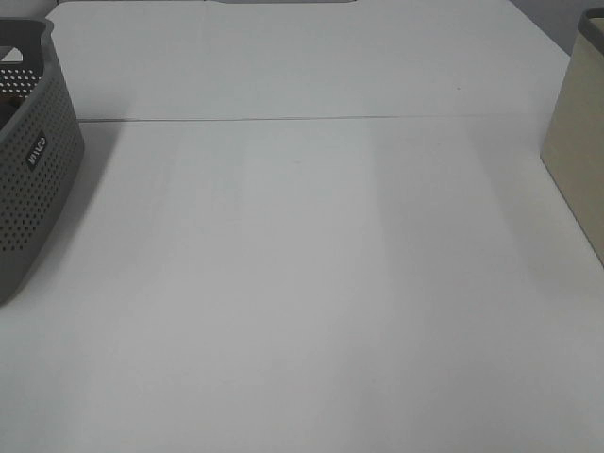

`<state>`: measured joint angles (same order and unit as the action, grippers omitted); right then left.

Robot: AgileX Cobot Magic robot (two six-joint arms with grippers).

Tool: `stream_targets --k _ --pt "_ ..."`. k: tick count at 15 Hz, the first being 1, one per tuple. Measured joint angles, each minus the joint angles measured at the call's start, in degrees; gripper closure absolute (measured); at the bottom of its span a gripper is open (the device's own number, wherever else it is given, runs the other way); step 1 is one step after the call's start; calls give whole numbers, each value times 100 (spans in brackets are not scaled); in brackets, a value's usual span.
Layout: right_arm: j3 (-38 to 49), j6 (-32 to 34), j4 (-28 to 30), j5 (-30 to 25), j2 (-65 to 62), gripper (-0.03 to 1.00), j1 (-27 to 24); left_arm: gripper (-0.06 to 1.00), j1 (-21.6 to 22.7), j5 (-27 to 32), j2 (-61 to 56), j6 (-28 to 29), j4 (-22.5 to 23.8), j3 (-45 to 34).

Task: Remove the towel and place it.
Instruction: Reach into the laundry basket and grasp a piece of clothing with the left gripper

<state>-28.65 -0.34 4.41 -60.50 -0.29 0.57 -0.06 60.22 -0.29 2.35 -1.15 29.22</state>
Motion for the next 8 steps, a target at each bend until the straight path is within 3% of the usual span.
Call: stream_targets --k 8 --pt "0 0 0 0 0 22 0 -5 0 0 0 0 63 0"
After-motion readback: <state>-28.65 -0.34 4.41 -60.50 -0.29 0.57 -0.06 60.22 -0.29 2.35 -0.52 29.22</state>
